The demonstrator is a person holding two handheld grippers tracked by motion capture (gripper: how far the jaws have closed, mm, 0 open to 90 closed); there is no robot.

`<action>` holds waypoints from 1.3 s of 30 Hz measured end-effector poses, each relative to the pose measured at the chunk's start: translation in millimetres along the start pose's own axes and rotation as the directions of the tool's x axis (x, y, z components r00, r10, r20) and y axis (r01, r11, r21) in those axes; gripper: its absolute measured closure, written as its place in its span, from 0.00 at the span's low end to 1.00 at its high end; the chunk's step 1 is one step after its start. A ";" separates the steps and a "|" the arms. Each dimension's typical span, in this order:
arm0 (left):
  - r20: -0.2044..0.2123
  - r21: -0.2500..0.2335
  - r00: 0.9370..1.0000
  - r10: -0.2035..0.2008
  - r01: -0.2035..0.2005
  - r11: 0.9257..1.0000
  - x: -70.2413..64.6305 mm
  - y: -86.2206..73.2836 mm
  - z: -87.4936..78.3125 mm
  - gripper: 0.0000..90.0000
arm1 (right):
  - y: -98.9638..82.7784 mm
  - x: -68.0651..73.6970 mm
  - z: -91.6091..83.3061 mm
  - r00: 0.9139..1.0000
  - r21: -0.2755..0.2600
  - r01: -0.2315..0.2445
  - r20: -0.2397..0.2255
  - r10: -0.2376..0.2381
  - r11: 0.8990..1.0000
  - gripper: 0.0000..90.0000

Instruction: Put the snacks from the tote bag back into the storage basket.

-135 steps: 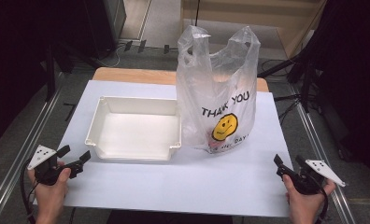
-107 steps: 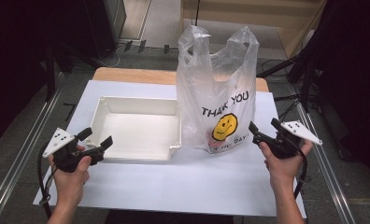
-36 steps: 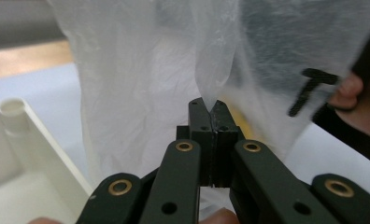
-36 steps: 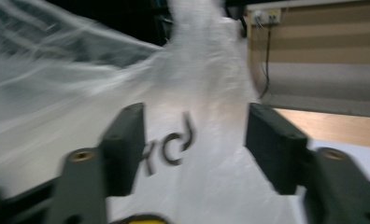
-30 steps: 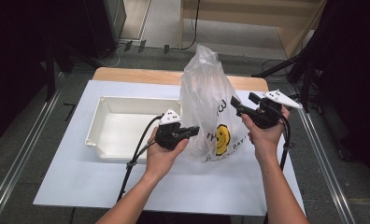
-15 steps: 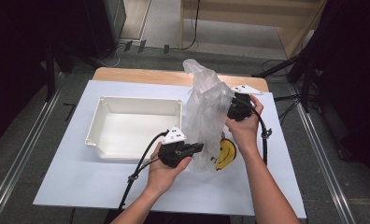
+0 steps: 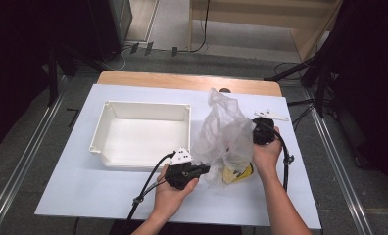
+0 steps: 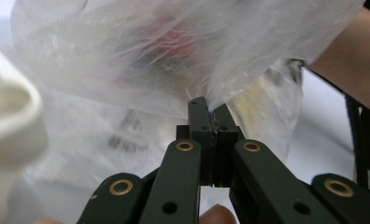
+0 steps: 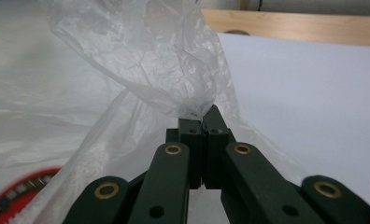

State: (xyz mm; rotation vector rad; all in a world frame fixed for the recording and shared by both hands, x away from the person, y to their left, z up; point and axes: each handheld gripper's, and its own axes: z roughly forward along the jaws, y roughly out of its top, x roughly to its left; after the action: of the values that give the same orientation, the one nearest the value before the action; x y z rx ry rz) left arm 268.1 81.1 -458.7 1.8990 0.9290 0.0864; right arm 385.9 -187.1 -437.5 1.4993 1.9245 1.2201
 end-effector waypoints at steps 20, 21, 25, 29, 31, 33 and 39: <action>-0.101 0.098 0.992 -0.071 0.081 0.992 10.6 -21.8 -1.7 1.00 | -54.5 -41.7 -34.8 0.980 -0.046 -0.176 0.088 0.180 0.983 0.75; -0.096 0.091 0.993 -0.069 0.077 0.993 10.7 -22.1 -2.4 1.00 | -55.3 -41.4 -45.5 0.979 -0.073 -0.194 0.049 0.197 0.978 0.71; -0.089 0.064 0.995 -0.035 0.041 0.997 7.3 -23.2 -3.3 1.00 | -54.9 -31.1 -79.0 0.992 -0.117 -0.124 0.002 0.125 0.985 0.60; -0.113 0.044 0.993 -0.013 0.018 0.999 3.7 -24.2 -3.9 1.00 | -47.5 -12.0 -108.7 0.997 -0.184 -0.077 -0.032 0.073 0.980 0.56; -0.117 0.042 0.993 -0.009 0.014 0.999 3.0 -24.3 -4.0 1.00 | -44.9 -5.4 -115.2 0.997 -0.201 -0.070 -0.045 0.063 0.977 0.56; -0.128 0.034 0.992 0.004 0.000 0.999 1.4 -24.6 -4.8 1.00 | -36.7 17.4 -132.3 0.991 -0.254 -0.065 -0.127 0.033 0.965 0.54; -0.157 0.013 0.987 0.029 -0.027 1.000 -2.8 -24.8 -5.3 1.00 | -29.7 51.9 -145.4 0.977 -0.289 -0.030 -0.213 -0.034 0.957 0.51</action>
State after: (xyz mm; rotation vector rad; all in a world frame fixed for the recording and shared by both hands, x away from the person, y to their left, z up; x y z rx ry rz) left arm 249.8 88.8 -474.8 1.9364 1.0095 0.2514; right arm 242.0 -196.1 -374.8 1.2552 1.7748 1.6436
